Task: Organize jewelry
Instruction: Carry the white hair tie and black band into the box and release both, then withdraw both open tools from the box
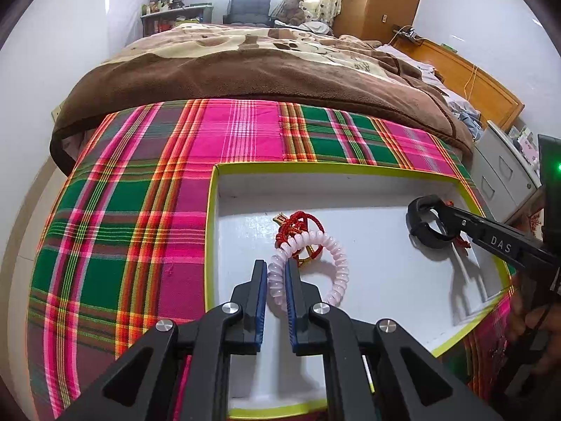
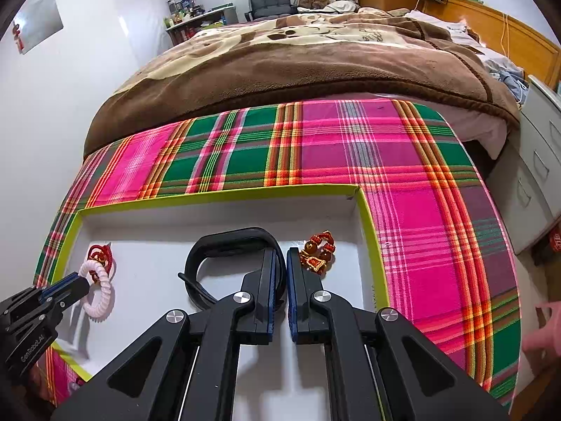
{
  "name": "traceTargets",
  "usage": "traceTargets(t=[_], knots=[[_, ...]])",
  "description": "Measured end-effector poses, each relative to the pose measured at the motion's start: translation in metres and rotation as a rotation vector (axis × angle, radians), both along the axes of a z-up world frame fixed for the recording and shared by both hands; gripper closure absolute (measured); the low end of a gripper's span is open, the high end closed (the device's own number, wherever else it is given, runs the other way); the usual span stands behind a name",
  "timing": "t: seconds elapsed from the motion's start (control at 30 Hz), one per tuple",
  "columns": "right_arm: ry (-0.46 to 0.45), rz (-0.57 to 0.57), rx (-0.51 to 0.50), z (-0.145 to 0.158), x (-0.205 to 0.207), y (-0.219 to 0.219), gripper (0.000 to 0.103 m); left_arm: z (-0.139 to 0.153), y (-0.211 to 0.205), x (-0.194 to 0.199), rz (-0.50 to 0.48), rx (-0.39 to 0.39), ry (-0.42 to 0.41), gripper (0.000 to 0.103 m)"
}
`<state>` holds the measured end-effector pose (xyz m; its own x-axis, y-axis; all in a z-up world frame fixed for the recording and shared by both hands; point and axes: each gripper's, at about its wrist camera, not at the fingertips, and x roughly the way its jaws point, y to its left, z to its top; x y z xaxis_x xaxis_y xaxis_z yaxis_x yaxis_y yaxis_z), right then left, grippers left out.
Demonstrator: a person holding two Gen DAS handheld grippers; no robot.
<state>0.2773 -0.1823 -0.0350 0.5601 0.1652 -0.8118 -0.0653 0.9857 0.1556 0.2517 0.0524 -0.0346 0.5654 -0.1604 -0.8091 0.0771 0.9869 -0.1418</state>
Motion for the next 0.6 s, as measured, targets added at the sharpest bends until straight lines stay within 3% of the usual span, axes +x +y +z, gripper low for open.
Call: traceTargets(t=[0.1, 0.27, 0.5, 0.6], knots=[[-0.001, 0.002, -0.002, 0.0, 0.001, 0.0, 0.097, 0.001, -0.003, -0.001, -0.007, 0.018, -0.011, 0.092], [-0.012, 0.006, 0.012, 0.002, -0.001, -0.001, 0.096, 0.006, -0.001, -0.006, -0.002, -0.014, -0.037, 0.077], [-0.044, 0.016, 0.004, 0.012, -0.009, 0.0, 0.091, 0.017, -0.003, -0.016, -0.015, -0.006, -0.06, 0.076], [-0.055, 0.023, 0.002, 0.018, -0.016, 0.0, 0.09, 0.023, -0.003, -0.023, -0.017, -0.02, -0.066, 0.069]])
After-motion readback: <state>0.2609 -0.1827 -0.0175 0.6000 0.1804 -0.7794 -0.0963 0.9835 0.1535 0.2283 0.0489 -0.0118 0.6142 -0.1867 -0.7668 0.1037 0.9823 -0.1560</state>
